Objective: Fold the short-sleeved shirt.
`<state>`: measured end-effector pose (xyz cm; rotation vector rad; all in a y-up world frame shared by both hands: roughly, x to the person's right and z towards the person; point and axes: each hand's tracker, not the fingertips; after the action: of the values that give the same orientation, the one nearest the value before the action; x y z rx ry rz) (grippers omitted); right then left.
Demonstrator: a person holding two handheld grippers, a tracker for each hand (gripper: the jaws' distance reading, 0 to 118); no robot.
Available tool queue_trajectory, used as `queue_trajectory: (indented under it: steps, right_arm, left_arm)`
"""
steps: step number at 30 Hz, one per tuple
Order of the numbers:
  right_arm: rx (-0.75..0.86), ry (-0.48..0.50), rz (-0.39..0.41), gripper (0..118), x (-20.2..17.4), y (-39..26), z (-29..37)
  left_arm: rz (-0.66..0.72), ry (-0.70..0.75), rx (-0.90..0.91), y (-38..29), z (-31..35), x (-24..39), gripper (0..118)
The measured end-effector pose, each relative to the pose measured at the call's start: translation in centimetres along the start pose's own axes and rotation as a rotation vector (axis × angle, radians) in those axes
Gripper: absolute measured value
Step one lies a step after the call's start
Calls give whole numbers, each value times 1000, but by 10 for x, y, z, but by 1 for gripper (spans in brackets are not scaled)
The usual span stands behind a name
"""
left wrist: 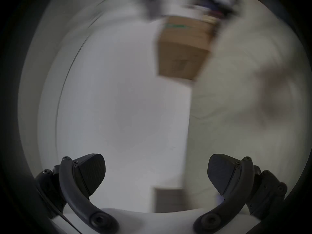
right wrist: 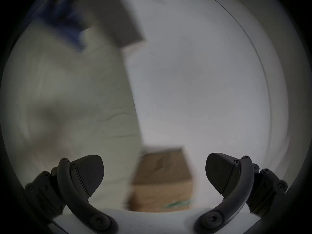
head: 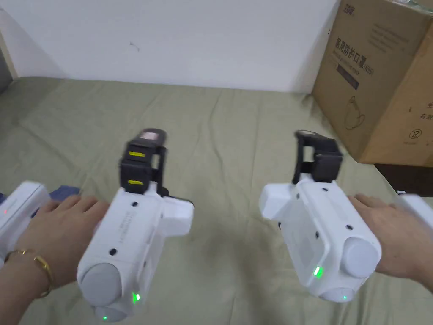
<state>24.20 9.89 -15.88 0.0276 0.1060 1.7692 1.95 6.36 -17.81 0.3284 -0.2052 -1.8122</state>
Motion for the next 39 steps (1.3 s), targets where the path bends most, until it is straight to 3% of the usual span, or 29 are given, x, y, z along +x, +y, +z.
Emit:
queue_trajectory:
  steps: [1,2,3,5,7,8,10,13,15,18,21,25,33,39]
  right_arm:
    - [55,-12,169,118,-6,1,3]
    - [97,-15,288,118,-10,1,5]
    - [142,0,346,118,-12,-1,8]
    - [167,36,363,118,-9,1,10]
    - [155,77,255,118,0,2,10]
    - [117,95,129,118,7,2,7]
    - [60,162,-220,118,27,2,4]
    - [-35,165,-877,118,51,-16,0]
    - [-80,136,-1257,118,52,-28,4]
    - [-133,76,-1591,118,40,-39,9]
    - [-203,21,-1748,118,24,-40,17]
    - [-268,-8,-1744,118,8,-34,22]
    - [-275,11,-1709,118,-9,-25,29]
    - [-265,6,-1729,118,-8,-26,31]
  left_arm:
    - [-107,-20,55,0,2,4,118]
    - [-144,-44,92,1,4,6,118]
    - [-124,-67,127,2,6,6,118]
    - [-49,-68,132,1,7,6,118]
    - [52,-50,93,-1,7,1,118]
    - [148,-39,57,-5,6,-6,118]
    - [469,-22,-33,-14,2,-26,118]
    - [1152,27,-189,-40,-4,-55,118]
    - [1537,69,-290,-56,-5,-57,118]
    - [1809,117,-357,-65,-1,-47,118]
    - [1855,130,-385,-58,7,-32,118]
    - [1784,84,-394,-46,13,-19,118]
    - [1793,84,-376,-42,18,-14,118]
    - [1773,78,-370,-40,19,-15,118]
